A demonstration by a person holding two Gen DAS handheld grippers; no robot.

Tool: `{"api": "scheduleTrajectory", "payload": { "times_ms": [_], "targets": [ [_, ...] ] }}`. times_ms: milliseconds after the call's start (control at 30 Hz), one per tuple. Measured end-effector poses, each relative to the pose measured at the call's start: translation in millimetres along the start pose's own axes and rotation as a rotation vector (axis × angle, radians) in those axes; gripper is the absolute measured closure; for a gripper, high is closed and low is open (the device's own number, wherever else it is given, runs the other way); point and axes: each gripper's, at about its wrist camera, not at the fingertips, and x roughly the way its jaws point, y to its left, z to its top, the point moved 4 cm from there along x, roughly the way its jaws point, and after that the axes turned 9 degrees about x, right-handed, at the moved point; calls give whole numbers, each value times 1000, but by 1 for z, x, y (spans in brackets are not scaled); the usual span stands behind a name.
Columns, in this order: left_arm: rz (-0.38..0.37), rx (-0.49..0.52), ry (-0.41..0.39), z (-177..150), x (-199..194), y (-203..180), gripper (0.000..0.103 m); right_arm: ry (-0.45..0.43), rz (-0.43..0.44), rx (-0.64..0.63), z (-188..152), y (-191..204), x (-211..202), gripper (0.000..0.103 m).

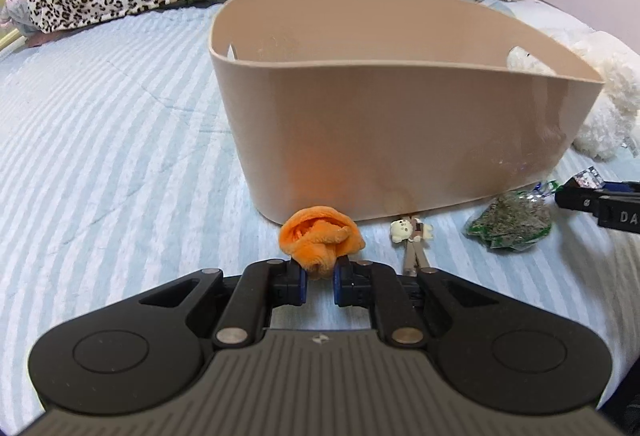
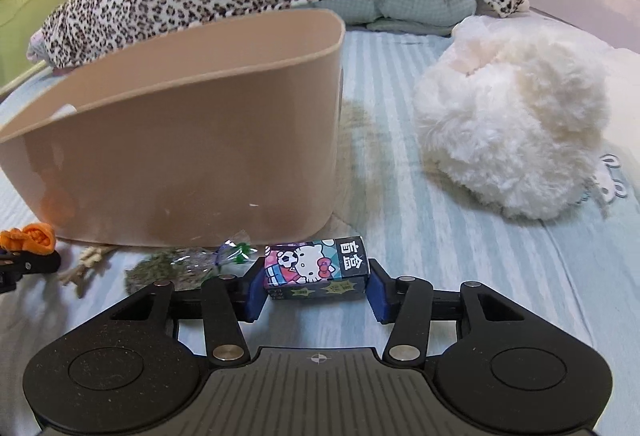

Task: Organize objects
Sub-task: 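Grasp the orange plush with the left tool while the right grasps the Hello Kitty box, then carry plush and box over the basket while both tools open to drop them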

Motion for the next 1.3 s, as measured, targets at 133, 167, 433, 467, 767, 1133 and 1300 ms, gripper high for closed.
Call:
{"api": "scheduleTrajectory", "payload": {
  "times_ms": [133,167,433,467,767,1133,1300],
  "targets": [
    [2,-4,-36,4,-21,2,90,-40,15,10,5,2,-26,57],
    [3,-4,-48,5,-27,2,90,-54,20,9,7,4,-34,57],
    [22,0,-179,24,-78,4,90,-177,53,3,33,16,-91,57],
    [26,6,-196,27,-84,4,90,-190,59,1,38,19,-96,57],
    [52,48,-304,72,-107,6,90,-271,105,-37,77,46,-114,57],
    [84,55,-312,133,-64,-5,90,-286,119,-5,121,62,-80,57],
    [71,76,-236,148,-28,-14,90,-264,109,-8,131,67,-55,57]
  ]
}}
